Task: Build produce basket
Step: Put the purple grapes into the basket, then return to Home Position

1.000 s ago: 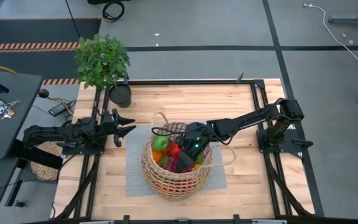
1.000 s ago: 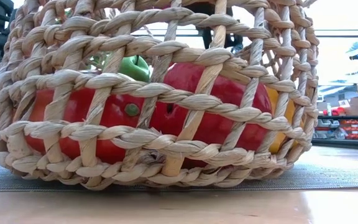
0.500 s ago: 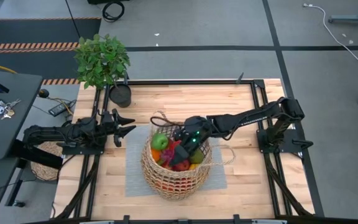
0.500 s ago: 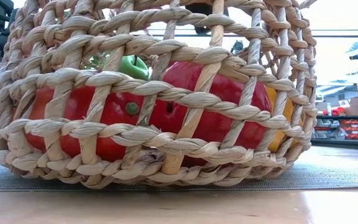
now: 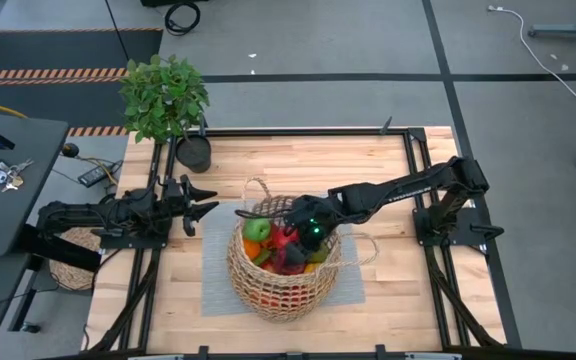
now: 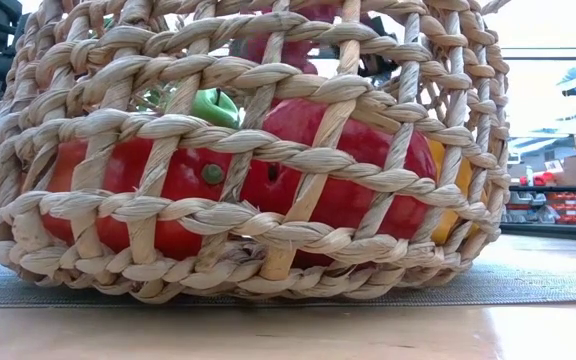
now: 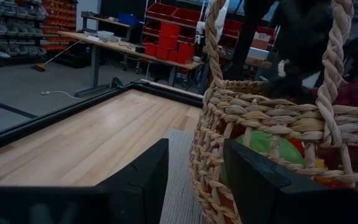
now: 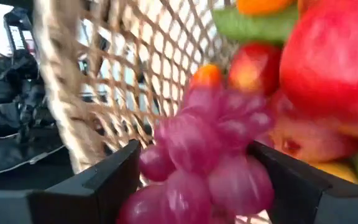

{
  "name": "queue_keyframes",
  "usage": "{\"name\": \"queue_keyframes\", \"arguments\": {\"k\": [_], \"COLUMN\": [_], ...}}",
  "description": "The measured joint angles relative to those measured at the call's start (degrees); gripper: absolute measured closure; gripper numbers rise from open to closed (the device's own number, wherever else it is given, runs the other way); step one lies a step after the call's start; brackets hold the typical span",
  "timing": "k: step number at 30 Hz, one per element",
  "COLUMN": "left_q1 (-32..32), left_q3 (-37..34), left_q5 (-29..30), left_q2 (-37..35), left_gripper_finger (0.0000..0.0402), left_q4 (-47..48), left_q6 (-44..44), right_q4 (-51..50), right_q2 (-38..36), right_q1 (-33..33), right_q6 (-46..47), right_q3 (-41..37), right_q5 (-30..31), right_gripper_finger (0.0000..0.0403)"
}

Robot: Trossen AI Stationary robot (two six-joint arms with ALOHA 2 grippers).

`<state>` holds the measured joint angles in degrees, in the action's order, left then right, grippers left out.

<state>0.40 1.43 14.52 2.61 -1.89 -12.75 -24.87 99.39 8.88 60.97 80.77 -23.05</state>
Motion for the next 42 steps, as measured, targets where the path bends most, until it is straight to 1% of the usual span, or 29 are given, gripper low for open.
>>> {"name": "queue_keyframes", "arguments": {"k": [4, 8, 10, 13, 15, 18, 21, 23, 26, 28, 30, 33, 35, 38, 40, 42], "left_q1": [0.0, 0.0, 0.0, 0.0, 0.0, 0.0, 0.0, 0.0, 0.0, 0.0, 0.0, 0.0, 0.0, 0.0, 0.0, 0.0], "left_q3": [0.0, 0.0, 0.0, 0.0, 0.0, 0.0, 0.0, 0.0, 0.0, 0.0, 0.0, 0.0, 0.0, 0.0, 0.0, 0.0], "left_q5": [0.0, 0.0, 0.0, 0.0, 0.0, 0.0, 0.0, 0.0, 0.0, 0.0, 0.0, 0.0, 0.0, 0.0, 0.0, 0.0], "left_q2": [0.0, 0.0, 0.0, 0.0, 0.0, 0.0, 0.0, 0.0, 0.0, 0.0, 0.0, 0.0, 0.0, 0.0, 0.0, 0.0], "left_gripper_finger": [0.0241, 0.0241, 0.0241, 0.0241, 0.0241, 0.0241, 0.0241, 0.0241, 0.0241, 0.0241, 0.0241, 0.0241, 0.0241, 0.0241, 0.0241, 0.0241], "left_q4": [0.0, 0.0, 0.0, 0.0, 0.0, 0.0, 0.0, 0.0, 0.0, 0.0, 0.0, 0.0, 0.0, 0.0, 0.0, 0.0], "left_q6": [0.0, 0.0, 0.0, 0.0, 0.0, 0.0, 0.0, 0.0, 0.0, 0.0, 0.0, 0.0, 0.0, 0.0, 0.0, 0.0], "right_q4": [-8.1, -13.0, -12.6, -7.8, -6.0, -5.3, -7.0, -6.8, -5.2, -4.5, -4.3, -4.2, -4.0, -5.3, -6.0, -6.2], "right_q2": [0.0, 0.0, 0.1, 0.0, 0.0, 0.0, 0.0, 0.0, 0.0, 0.0, 0.0, 0.0, -0.3, -1.9, -3.3, -4.8], "right_q1": [0.2, 0.2, 0.5, 1.6, 2.5, 4.0, 5.8, 6.6, 6.9, 6.9, 6.8, 6.3, 5.8, 4.6, 3.8, 3.4], "right_q6": [-4.1, -5.2, -5.3, -6.3, -9.2, -17.5, -28.4, -37.0, -50.3, -55.4, -56.7, -55.7, -52.8, -45.6, -44.4, -44.5], "right_q3": [5.4, 7.7, 8.2, 8.6, 8.6, 8.6, 8.5, 8.5, 8.5, 8.5, 8.5, 8.5, 8.5, 8.5, 8.5, 8.5], "right_q5": [3.8, 3.6, 2.5, 2.5, 5.0, 11.4, 19.2, 22.8, 23.9, 23.7, 23.7, 24.7, 26.2, 28.8, 29.2, 30.8], "right_gripper_finger": [0.0110, 0.0110, 0.0110, 0.0110, 0.0110, 0.0110, 0.0110, 0.0110, 0.0110, 0.0110, 0.0110, 0.0110, 0.0110, 0.0110, 0.0110, 0.0112]}}
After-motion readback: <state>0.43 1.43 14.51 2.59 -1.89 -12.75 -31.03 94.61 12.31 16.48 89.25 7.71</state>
